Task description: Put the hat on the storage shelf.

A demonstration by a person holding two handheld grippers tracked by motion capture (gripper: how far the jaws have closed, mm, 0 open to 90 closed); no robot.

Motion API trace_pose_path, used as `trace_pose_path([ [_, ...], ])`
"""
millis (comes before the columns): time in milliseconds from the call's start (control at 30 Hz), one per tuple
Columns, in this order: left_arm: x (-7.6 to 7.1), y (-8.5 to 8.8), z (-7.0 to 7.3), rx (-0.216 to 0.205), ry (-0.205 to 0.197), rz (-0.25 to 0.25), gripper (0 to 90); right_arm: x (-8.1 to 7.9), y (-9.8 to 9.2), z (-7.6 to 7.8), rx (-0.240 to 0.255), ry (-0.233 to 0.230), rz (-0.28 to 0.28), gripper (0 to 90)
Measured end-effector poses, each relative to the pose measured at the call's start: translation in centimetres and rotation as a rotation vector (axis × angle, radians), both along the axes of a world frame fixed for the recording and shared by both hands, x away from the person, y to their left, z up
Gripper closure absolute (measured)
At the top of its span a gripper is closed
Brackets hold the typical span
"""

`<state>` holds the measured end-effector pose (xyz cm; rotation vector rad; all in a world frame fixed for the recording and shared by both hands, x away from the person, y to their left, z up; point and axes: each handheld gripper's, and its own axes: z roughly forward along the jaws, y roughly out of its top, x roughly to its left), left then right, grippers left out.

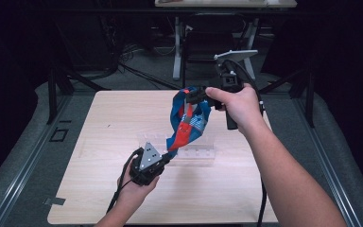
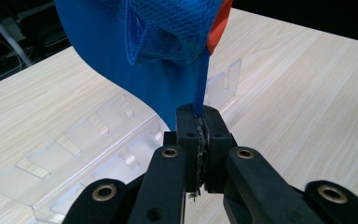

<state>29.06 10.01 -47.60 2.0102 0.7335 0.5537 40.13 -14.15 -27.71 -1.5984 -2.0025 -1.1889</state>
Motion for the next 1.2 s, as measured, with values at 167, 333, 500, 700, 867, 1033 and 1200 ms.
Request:
trace_pose_path([
  [167, 0.5, 0.3, -0.1, 0.000, -0.002, 0.006, 88.3, 0.2, 0.2, -0.2, 0.000, -0.004, 0.002, 78.6],
  [333, 1.0, 0.4, -0.6, 0.006, -0.003, 0.018, 88.5, 0.9, 0.4, -1.0, 0.012, 0.002, -0.002, 78.6],
  [500, 1.5, 0.4, -1.4, 0.001, 0.004, 0.022, 88.4, 1.5, 0.7, -2.0, 0.014, 0.016, -0.006, 78.6],
  [700, 1.7, 0.3, -2.1, 0.004, 0.011, 0.026, 88.4, 1.8, 0.9, -2.8, 0.012, 0.026, -0.016, 78.6],
  [867, 1.9, 0.4, -2.7, 0.010, 0.020, 0.029, 88.4, 2.0, 0.9, -3.3, -0.003, 0.029, -0.020, 78.6],
  [1033, 1.9, 0.4, -3.0, 0.012, 0.019, 0.029, 88.4, 2.1, 0.8, -3.7, 0.001, 0.035, -0.025, 78.5],
  [1200, 2.1, 0.4, -3.2, 0.009, 0.023, 0.030, 88.4, 2.3, 0.6, -4.2, -0.003, 0.039, -0.030, 78.5],
])
